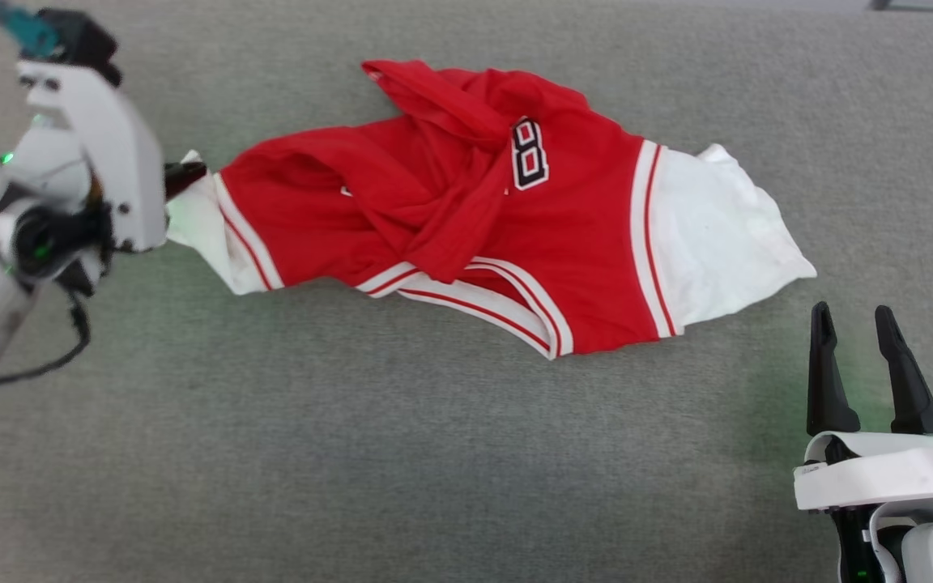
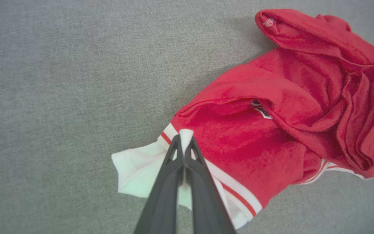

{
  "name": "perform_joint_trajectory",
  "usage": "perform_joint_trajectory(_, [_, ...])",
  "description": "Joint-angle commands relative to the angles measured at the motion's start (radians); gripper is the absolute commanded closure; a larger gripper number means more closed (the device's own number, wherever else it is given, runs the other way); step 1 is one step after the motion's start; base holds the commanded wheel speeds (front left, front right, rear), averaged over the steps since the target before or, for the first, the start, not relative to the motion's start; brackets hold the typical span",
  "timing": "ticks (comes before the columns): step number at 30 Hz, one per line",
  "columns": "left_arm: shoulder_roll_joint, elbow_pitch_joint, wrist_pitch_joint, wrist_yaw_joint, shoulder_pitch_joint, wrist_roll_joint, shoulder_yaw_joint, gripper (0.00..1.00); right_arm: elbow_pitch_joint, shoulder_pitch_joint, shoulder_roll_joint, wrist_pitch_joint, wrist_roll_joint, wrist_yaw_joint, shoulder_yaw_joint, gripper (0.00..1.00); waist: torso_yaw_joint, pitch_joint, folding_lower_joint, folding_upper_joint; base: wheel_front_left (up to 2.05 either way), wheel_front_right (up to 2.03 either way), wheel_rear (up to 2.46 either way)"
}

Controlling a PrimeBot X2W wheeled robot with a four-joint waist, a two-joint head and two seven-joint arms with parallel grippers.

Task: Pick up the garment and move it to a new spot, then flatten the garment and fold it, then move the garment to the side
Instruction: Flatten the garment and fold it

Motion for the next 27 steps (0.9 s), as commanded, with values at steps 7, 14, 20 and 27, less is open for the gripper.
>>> perform_joint_trajectory(7, [0.108,-0.114,-0.163,0.052,0.181,-0.075,0.059,1.0,0.001,0.006,0.001,-0.005,-0.017,-0.001,0.004,0.0,0.051,-0.041,0.0,0.0,0.0,0.0,0.0])
perform_joint_trajectory(14, [0.172,-0.222,-0.333,0.128,0.383,-0.168,0.113,1.0,-0.004,0.021,0.001,-0.005,-0.04,-0.001,-0.006,0.0,0.069,-0.055,0.0,0.0,0.0,0.0,0.0])
perform_joint_trajectory(20, [0.166,-0.264,-0.443,0.154,0.449,-0.174,0.133,0.0,0.002,0.019,-0.04,0.004,-0.067,-0.001,0.026,0.0,0.09,-0.063,0.0,0.0,0.0,0.0,0.0])
perform_joint_trajectory(27, [0.16,-0.31,-0.707,0.164,0.507,-0.107,0.181,0.0,-0.033,-0.015,-0.246,0.144,-0.089,-0.001,0.225,0.0,0.109,-0.079,0.0,0.0,0.0,0.0,0.0])
